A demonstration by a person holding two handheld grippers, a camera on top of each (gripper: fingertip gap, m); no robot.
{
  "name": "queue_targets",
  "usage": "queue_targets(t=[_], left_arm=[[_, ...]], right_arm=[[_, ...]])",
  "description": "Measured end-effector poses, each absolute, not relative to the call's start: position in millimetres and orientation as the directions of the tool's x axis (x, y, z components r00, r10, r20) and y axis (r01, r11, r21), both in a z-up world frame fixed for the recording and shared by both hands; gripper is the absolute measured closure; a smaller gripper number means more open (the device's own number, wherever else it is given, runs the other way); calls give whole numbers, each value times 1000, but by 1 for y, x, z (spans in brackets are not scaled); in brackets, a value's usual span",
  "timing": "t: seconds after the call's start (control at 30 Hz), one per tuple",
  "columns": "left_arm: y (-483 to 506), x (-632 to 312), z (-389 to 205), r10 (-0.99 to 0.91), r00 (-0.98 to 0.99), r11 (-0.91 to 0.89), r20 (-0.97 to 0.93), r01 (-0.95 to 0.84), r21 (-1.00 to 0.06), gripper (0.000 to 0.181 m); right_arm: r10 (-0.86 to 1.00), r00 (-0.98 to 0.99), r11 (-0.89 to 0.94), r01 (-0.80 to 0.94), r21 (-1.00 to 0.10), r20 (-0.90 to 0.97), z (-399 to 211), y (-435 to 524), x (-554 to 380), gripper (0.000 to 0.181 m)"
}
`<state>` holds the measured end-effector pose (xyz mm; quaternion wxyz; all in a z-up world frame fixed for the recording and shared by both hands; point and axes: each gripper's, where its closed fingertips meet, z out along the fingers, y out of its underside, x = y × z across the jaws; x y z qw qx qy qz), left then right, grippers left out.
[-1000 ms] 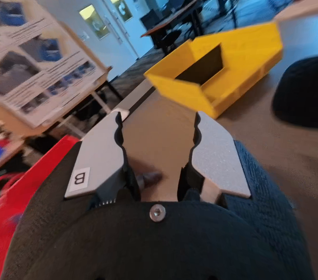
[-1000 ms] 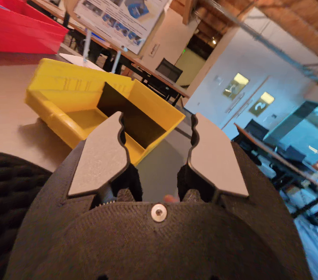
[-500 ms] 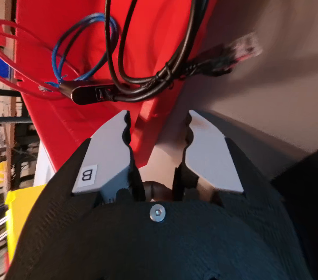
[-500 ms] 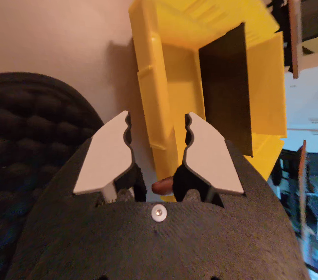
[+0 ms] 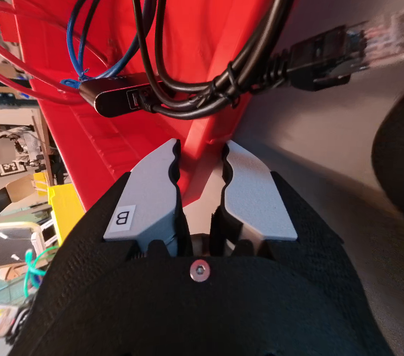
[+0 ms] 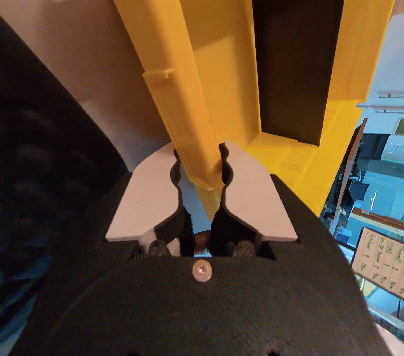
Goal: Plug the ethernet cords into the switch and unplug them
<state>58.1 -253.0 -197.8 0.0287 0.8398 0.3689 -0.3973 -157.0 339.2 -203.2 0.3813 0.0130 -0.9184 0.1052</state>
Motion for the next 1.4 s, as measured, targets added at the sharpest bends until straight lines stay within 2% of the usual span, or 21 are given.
queue_targets(t=[0.2, 0.5, 0.73, 0.9, 1.1, 1.17, 1.23, 1.33, 1.4], left_arm=[[-294, 118, -196, 534, 408, -719, -741, 680, -143, 149], [-323, 186, -195, 529, 407, -720, -745, 679, -140, 150], [-324, 215, -195, 506, 436, -758, -744, 636, -142, 150], [-323, 229, -194, 475, 463, -803, -748, 576, -154, 151], [-324, 242, -194, 470, 452, -818, -758, 545, -182, 150], [-325, 245, -192, 504, 411, -797, -760, 560, -226, 144], [-319, 248, -185, 604, 351, -747, -715, 563, -354, 132], [-304, 254, -163, 781, 256, -608, -570, 522, -598, 123], [-299, 250, -133, 856, 158, -509, -492, 418, -753, 123]], right_arm=[[95, -696, 985, -39, -169, 712, -203, 391, -159, 147], [86, -683, 989, -27, -142, 726, -203, 463, -158, 149], [9, -677, 991, -92, -97, 736, -203, 500, -134, 150], [-33, -679, 981, -162, -106, 733, -203, 511, -108, 151], [7, -707, 982, -128, -138, 708, -203, 528, -88, 147], [64, -723, 974, -104, -200, 688, -197, 528, -83, 131], [152, -763, 944, -76, -322, 628, -189, 518, -70, 120], [280, -831, 816, -58, -576, 480, -163, 481, -49, 112], [309, -852, 589, -177, -789, 422, -120, 435, -38, 114]])
